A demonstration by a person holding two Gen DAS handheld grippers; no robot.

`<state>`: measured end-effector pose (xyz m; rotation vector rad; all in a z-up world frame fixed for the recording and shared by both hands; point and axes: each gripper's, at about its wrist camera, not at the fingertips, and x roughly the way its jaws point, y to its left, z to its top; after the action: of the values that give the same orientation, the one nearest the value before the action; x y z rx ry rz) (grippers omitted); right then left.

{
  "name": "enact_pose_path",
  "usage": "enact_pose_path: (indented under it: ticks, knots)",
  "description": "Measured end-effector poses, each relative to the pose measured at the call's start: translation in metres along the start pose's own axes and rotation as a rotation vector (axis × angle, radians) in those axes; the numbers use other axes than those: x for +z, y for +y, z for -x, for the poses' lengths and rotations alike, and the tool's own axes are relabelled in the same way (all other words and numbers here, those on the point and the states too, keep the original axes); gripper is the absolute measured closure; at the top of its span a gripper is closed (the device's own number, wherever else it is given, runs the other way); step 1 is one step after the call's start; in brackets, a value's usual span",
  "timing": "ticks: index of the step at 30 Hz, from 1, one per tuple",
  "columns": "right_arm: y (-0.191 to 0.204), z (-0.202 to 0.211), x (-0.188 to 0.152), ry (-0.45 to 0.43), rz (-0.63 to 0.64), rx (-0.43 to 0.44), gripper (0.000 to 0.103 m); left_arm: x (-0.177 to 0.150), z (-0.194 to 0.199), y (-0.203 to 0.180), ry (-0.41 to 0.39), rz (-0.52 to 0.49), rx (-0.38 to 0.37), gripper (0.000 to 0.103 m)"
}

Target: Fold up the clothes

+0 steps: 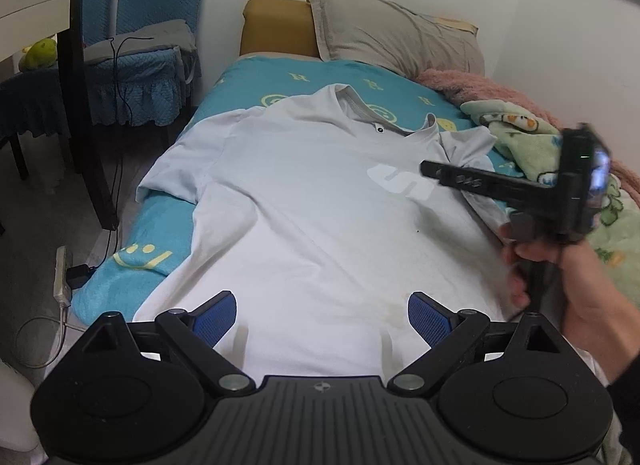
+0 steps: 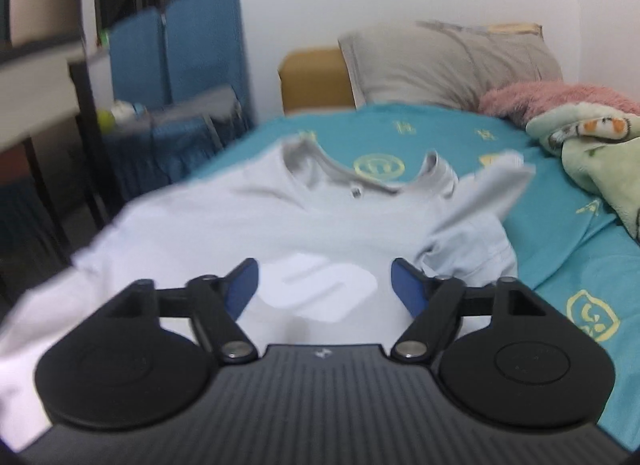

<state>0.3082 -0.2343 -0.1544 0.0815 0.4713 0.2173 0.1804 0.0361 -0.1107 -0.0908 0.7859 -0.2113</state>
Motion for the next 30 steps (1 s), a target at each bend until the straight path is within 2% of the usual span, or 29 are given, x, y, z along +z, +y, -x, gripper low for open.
enact_pose_path:
  ticks: [6,11,14,16,20,23,27,30]
  knots:
    - [-0.03,0.082,0.019,-0.005,-0.253,-0.081,0.028,-0.009,0.012,-0.011,-0.027,-0.088,0.012,0.009]
    - [-0.045,0.185,0.023,-0.002,-0.487,-0.17,0.027,-0.016,0.007,-0.038,-0.007,-0.229,0.0,0.01]
    - [-0.042,0.244,0.013,-0.075,-0.502,-0.188,0.027,-0.01,-0.005,-0.059,0.003,-0.274,-0.008,0.012]
    - [-0.045,0.267,0.003,-0.108,-0.522,-0.215,0.026,-0.001,-0.021,-0.079,-0.009,-0.326,0.0,0.012]
    - [-0.065,0.281,-0.005,-0.16,-0.575,-0.247,0.026,0.023,-0.06,-0.125,-0.022,-0.428,-0.003,0.023]
    - [-0.081,0.273,-0.008,-0.193,-0.583,-0.292,0.026,0.045,-0.094,-0.167,-0.055,-0.511,-0.014,0.025]
    - [-0.109,0.249,-0.022,-0.16,-0.634,-0.297,0.026,0.073,-0.148,-0.227,-0.076,-0.654,-0.04,0.031]
    - [-0.124,0.231,-0.031,-0.135,-0.651,-0.302,0.026,0.086,-0.187,-0.263,-0.096,-0.769,-0.038,0.031]
